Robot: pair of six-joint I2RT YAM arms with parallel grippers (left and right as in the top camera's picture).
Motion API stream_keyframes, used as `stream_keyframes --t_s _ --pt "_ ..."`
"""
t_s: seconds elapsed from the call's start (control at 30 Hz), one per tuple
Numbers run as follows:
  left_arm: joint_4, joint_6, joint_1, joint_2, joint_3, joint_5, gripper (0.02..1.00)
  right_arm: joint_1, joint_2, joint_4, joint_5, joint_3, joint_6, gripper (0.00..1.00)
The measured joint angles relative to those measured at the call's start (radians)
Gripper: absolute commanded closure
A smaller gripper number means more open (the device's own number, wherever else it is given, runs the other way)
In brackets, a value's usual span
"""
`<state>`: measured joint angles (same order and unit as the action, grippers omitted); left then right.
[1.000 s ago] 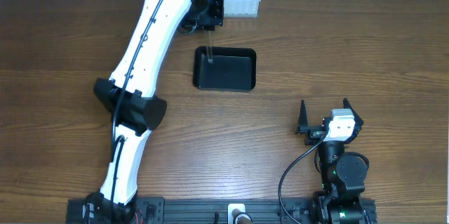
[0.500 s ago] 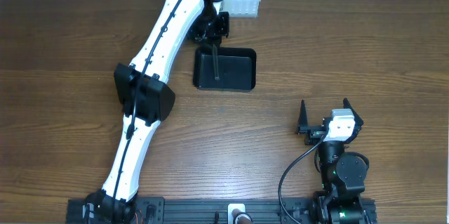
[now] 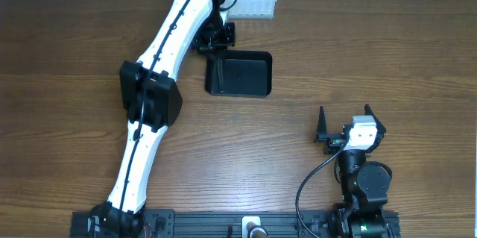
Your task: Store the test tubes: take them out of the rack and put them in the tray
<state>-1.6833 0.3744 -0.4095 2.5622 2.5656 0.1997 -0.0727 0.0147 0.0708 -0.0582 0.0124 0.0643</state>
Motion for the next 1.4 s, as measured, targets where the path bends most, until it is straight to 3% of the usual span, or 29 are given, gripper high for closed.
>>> stream_keyframes --t_s 1.2,1.4 --pt "0.122 -0.015 -0.005 0.086 -0.011 -0.039 0.910 0.000 0.000 0.000 0.000 0.000 0.000 0.007" --pt "0.138 -0.015 -0.006 0.099 -0.011 -0.039 0.847 0.000 0.000 0.000 0.000 0.000 0.000 0.007"
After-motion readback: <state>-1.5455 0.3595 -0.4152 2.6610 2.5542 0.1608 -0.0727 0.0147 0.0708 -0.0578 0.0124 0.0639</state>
